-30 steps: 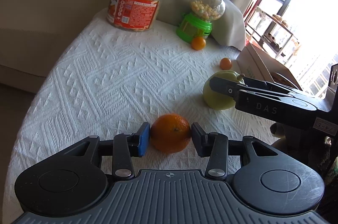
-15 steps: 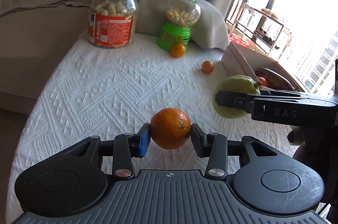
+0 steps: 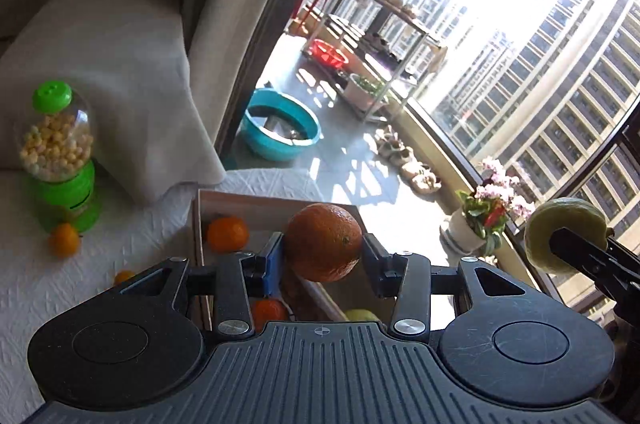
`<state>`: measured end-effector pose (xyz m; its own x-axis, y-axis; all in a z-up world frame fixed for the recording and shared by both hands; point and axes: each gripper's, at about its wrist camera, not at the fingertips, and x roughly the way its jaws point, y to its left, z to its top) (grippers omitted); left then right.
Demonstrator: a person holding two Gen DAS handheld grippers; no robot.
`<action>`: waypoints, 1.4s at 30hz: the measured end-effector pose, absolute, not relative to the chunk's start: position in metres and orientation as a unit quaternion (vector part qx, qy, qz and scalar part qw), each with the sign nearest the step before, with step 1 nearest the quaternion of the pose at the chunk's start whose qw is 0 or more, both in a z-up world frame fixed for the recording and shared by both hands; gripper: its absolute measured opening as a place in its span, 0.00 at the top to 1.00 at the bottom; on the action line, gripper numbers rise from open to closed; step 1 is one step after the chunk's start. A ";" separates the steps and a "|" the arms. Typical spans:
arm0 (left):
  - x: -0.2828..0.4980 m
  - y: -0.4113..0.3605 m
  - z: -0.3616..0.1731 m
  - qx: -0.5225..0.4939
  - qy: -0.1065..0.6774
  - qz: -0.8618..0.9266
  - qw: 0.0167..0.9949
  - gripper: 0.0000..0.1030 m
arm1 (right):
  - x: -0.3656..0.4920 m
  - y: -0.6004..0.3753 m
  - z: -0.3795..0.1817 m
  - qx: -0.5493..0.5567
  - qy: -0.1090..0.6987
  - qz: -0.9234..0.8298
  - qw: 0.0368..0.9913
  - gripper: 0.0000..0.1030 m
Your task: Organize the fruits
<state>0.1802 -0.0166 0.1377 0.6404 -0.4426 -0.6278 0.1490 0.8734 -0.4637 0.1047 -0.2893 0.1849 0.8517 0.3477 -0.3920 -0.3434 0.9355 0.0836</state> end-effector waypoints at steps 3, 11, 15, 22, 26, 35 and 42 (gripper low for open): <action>0.199 -0.026 0.091 -0.199 0.429 -0.157 0.867 0.55 | 0.131 -0.305 0.172 0.028 0.231 0.171 0.957 0.43; 0.144 0.030 0.086 -0.228 0.349 -0.111 0.902 0.53 | 0.206 -0.262 0.109 0.041 0.339 0.192 0.920 0.43; 0.115 0.052 0.087 -0.201 0.341 -0.077 0.915 0.53 | 0.227 -0.230 0.071 0.010 0.392 0.157 0.907 0.43; 0.103 0.078 0.065 -0.219 0.353 -0.058 0.908 0.53 | 0.243 -0.212 0.035 0.016 0.435 0.132 0.891 0.43; 0.094 0.090 0.052 -0.225 0.355 -0.049 0.906 0.53 | 0.243 -0.217 0.039 0.017 0.452 0.133 0.882 0.42; 0.091 0.097 0.026 -0.206 0.368 -0.028 0.906 0.53 | 0.221 -0.232 0.063 0.029 0.423 0.170 0.889 0.39; 0.102 0.090 0.024 -0.158 0.348 0.001 0.924 0.53 | 0.181 -0.196 0.093 -0.064 0.345 0.195 0.916 0.27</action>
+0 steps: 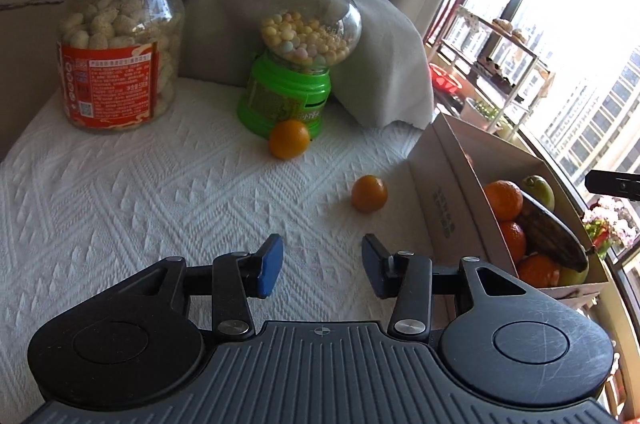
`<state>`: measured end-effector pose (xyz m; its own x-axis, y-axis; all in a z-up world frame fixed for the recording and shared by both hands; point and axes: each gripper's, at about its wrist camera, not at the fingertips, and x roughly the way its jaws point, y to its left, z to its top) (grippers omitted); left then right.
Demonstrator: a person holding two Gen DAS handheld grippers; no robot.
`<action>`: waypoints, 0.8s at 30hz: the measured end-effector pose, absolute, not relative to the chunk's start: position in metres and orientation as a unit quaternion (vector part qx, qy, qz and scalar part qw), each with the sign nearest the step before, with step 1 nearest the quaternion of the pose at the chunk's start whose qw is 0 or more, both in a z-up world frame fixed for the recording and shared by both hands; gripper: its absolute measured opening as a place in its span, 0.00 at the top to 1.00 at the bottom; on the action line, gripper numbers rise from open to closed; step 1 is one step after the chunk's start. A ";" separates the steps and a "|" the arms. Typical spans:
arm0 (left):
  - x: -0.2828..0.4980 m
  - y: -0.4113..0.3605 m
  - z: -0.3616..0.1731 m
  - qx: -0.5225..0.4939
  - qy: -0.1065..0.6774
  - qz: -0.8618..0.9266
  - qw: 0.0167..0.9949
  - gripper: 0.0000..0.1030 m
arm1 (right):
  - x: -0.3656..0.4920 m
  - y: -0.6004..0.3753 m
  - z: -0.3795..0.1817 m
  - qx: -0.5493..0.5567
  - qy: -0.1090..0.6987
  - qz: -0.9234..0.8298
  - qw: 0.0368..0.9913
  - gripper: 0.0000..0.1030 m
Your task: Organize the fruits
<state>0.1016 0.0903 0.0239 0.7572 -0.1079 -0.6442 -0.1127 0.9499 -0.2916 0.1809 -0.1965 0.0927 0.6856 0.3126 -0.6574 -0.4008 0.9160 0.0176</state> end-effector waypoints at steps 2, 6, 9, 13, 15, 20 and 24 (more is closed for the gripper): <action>0.110 0.082 0.027 -0.118 0.343 -0.002 0.932 0.53 | 0.159 -0.184 0.091 -0.088 0.320 0.215 0.919 0.27; 0.141 0.078 0.035 -0.074 0.336 0.014 0.939 0.53 | 0.116 -0.162 0.079 -0.119 0.289 0.258 0.914 0.27; 0.172 0.084 0.036 -0.079 0.350 0.045 0.932 0.53 | 0.088 -0.146 0.063 -0.142 0.282 0.273 0.909 0.27; 0.203 0.080 0.030 -0.046 0.370 0.087 0.924 0.53 | 0.061 -0.137 0.041 -0.144 0.291 0.291 0.900 0.27; 0.211 0.076 0.026 -0.031 0.376 0.094 0.921 0.53 | 0.047 -0.134 0.031 -0.146 0.297 0.301 0.894 0.27; 0.220 0.072 0.019 -0.022 0.387 0.100 0.916 0.58 | 0.022 -0.129 0.011 -0.175 0.298 0.306 0.887 0.27; 0.203 0.075 0.018 -0.030 0.376 0.088 0.922 0.59 | 0.015 -0.130 -0.001 -0.167 0.313 0.305 0.884 0.27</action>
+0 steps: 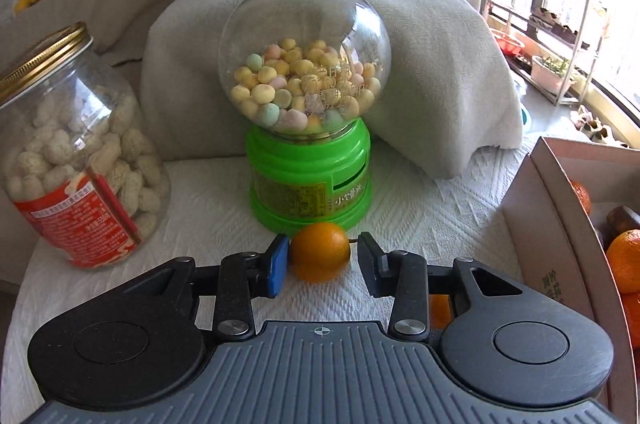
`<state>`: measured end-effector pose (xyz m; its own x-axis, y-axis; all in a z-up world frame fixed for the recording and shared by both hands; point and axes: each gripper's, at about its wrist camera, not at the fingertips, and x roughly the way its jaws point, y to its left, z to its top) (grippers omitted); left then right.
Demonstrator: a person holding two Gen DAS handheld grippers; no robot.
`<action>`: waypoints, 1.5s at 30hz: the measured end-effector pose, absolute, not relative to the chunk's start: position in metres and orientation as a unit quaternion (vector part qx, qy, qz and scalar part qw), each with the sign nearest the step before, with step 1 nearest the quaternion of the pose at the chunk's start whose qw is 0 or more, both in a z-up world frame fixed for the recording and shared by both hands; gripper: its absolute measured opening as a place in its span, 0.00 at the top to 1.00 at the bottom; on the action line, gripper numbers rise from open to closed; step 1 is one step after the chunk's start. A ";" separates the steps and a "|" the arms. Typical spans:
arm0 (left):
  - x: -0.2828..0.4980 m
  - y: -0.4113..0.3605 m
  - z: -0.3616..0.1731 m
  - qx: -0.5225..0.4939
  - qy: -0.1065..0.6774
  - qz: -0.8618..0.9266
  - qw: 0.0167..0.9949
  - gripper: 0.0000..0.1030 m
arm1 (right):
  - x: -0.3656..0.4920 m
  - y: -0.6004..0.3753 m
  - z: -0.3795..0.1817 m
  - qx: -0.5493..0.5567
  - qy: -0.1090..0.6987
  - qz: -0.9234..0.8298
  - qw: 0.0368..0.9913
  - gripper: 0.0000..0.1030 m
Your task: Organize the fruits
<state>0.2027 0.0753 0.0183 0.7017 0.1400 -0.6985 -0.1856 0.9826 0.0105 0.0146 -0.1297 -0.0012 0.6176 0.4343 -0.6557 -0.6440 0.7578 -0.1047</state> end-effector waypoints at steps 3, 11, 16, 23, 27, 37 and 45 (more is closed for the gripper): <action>0.168 0.078 0.021 -0.047 0.364 0.062 0.928 0.59 | 0.013 -0.136 -0.012 -0.150 0.316 0.291 0.891 0.27; 0.054 0.073 0.008 -0.104 0.350 -0.034 0.930 0.64 | 0.018 -0.159 -0.018 -0.116 0.299 0.212 0.923 0.27; 0.004 0.061 0.017 -0.135 0.324 -0.041 0.936 0.64 | 0.004 -0.183 0.015 -0.140 0.251 0.162 0.944 0.27; -0.022 0.042 0.017 -0.111 0.331 -0.025 0.937 0.64 | -0.012 -0.201 0.066 -0.152 0.214 0.125 0.957 0.24; -0.037 0.057 0.017 -0.097 0.320 -0.007 0.942 0.64 | 0.012 -0.197 0.078 -0.121 0.226 0.079 0.963 0.24; -0.073 0.128 0.035 -0.098 0.285 0.022 0.953 0.64 | -0.050 -0.080 0.128 -0.082 0.203 0.146 0.965 0.25; -0.143 0.204 0.061 -0.072 0.238 0.089 0.964 0.63 | -0.110 -0.005 0.190 -0.085 0.124 0.209 0.966 0.25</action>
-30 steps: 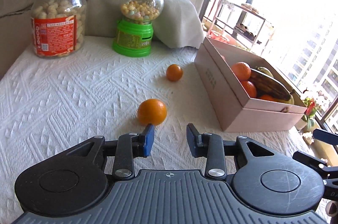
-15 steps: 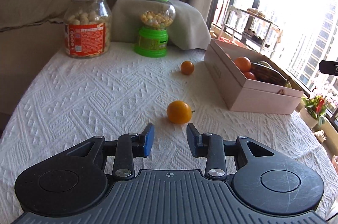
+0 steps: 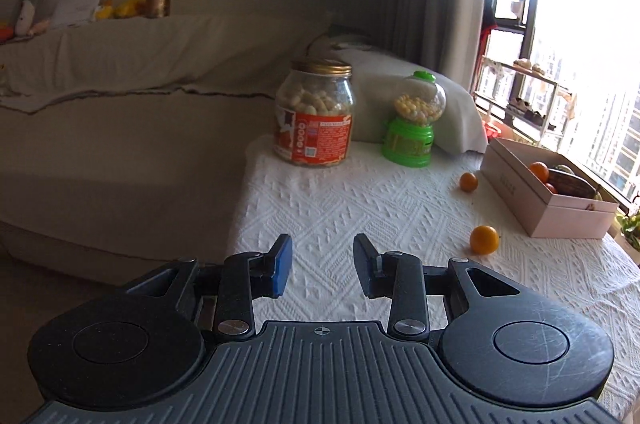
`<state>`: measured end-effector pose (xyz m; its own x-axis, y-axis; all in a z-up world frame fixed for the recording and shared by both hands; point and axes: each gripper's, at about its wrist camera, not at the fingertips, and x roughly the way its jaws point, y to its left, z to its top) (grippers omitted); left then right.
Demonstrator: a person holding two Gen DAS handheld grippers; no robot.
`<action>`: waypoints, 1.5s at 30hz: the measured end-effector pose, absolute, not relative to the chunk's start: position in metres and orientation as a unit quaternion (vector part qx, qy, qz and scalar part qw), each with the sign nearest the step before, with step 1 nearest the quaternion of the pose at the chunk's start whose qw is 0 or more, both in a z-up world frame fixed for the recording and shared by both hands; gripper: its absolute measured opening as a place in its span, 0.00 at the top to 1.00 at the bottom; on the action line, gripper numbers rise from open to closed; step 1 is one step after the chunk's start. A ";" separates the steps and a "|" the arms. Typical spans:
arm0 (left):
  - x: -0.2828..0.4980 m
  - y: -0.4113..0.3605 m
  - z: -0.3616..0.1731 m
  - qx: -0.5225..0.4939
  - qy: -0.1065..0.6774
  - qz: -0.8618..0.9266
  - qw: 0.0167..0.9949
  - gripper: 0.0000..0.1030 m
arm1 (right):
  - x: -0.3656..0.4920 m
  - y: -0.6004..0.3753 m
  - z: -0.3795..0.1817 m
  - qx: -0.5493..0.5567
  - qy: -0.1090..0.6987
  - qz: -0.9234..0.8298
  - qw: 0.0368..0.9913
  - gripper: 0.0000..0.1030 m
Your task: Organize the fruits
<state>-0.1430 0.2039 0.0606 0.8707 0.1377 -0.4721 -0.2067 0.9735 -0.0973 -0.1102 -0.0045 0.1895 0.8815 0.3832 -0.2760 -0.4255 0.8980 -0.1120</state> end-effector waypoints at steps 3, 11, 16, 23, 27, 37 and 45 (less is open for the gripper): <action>-0.167 0.236 0.074 -0.062 0.224 0.136 0.963 0.63 | -0.123 0.018 0.210 -0.075 0.127 0.236 0.960 0.25; -0.237 0.274 0.130 -0.017 0.163 0.199 0.966 0.63 | -0.188 0.072 0.238 -0.085 0.113 0.324 0.935 0.25; -0.220 0.252 0.149 -0.028 0.149 0.135 0.979 0.63 | -0.196 0.064 0.246 -0.091 0.111 0.334 0.932 0.25; -0.130 0.190 0.104 -0.082 0.215 -0.022 0.973 0.63 | -0.093 0.008 0.194 -0.105 0.162 0.233 0.953 0.24; -0.069 0.153 0.056 -0.081 0.248 -0.089 0.961 0.63 | -0.050 -0.032 0.129 -0.115 0.192 0.226 0.948 0.25; 0.010 0.107 0.011 -0.051 0.284 -0.157 0.945 0.63 | 0.004 -0.074 0.026 -0.110 0.253 0.222 0.935 0.40; 0.016 0.129 -0.001 -0.129 0.257 -0.115 0.951 0.59 | 0.145 -0.037 0.057 -0.110 0.354 0.236 0.898 0.51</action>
